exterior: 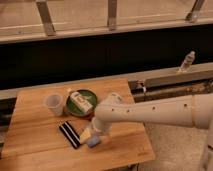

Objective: Wipe the white sponge on the table

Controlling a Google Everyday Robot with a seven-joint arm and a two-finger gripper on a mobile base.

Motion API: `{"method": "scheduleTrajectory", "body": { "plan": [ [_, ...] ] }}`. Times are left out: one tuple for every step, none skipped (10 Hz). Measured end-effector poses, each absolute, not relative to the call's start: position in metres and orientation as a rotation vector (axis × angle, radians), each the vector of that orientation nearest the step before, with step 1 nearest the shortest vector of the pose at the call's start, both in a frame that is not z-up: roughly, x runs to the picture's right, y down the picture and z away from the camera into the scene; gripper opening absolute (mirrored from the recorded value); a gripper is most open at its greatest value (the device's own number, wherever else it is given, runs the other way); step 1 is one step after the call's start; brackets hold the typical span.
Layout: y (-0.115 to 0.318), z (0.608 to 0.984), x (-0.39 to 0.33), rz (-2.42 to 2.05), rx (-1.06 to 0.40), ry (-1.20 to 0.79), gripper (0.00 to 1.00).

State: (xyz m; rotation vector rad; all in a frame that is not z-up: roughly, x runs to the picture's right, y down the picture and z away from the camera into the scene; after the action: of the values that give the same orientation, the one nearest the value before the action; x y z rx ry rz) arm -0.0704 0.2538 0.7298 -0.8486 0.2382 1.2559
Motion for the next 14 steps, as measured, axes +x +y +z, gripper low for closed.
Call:
{"method": "scheduleTrajectory", "body": {
  "plan": [
    [0.259,0.737,-0.076,1.245,-0.847,0.246,0.80],
    [0.258,0.744,-0.079,1.238,-0.839,0.254,0.80],
    [0.253,0.750,-0.079,1.241,-0.824,0.258,0.80],
    [0.247,0.756,-0.072,1.252,-0.804,0.269,0.80],
    [0.242,0.759,-0.067,1.265,-0.790,0.273,0.80],
    [0.239,0.762,-0.059,1.285,-0.776,0.279,0.80],
    [0.236,0.764,-0.050,1.308,-0.763,0.284,0.80],
    [0.235,0.766,-0.046,1.320,-0.757,0.287,0.80],
    [0.237,0.770,-0.042,1.330,-0.756,0.297,0.80],
    [0.241,0.775,-0.040,1.336,-0.757,0.308,0.80],
    [0.243,0.778,-0.041,1.338,-0.758,0.314,0.80],
    [0.247,0.783,-0.041,1.342,-0.762,0.326,0.78],
    [0.253,0.790,-0.041,1.346,-0.771,0.340,0.70],
    [0.256,0.794,-0.041,1.349,-0.778,0.349,0.59]
  ]
}}
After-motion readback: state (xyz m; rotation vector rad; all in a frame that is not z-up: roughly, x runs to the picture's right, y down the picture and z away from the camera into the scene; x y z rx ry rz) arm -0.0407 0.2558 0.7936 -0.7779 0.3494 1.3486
